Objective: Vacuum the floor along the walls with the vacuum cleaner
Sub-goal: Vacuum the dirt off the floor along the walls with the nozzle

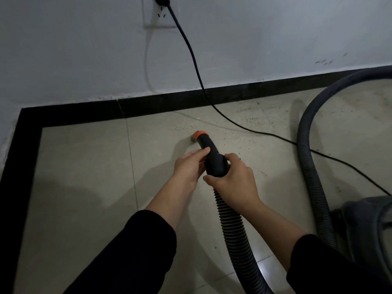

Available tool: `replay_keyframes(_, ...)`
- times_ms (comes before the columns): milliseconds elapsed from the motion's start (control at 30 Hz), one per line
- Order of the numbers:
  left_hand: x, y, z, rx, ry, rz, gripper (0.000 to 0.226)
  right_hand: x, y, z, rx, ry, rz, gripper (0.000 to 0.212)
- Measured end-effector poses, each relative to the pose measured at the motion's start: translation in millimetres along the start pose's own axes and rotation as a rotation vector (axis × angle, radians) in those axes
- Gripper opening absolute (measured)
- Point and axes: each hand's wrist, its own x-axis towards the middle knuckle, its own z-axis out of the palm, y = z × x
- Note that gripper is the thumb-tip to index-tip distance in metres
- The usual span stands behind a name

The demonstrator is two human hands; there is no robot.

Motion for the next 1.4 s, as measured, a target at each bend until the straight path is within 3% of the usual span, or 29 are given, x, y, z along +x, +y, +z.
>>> replay_keyframes(333, -8, -12, 13, 0.064, -0.067, -0.071, 0.034, -16, 13, -12, 0.002, 0.039, 0.059, 0.046)
replay_keyframes(533, -4, -17, 20, 0.078, -0.065, -0.076, 0.021, -14, 15, -17, -0.003, 0.043, 0.056, 0.042)
replay_keyframes(1133, 20, 13, 59, 0.090, 0.138, -0.011, 0.039, 51, 15, -36, 0.118, -0.095, 0.013, 0.042)
replay_keyframes(1400, 27, 32, 29, 0.050, 0.182, 0.015, 0.040, 63, -4, -12, 0.090, -0.149, -0.049, 0.043)
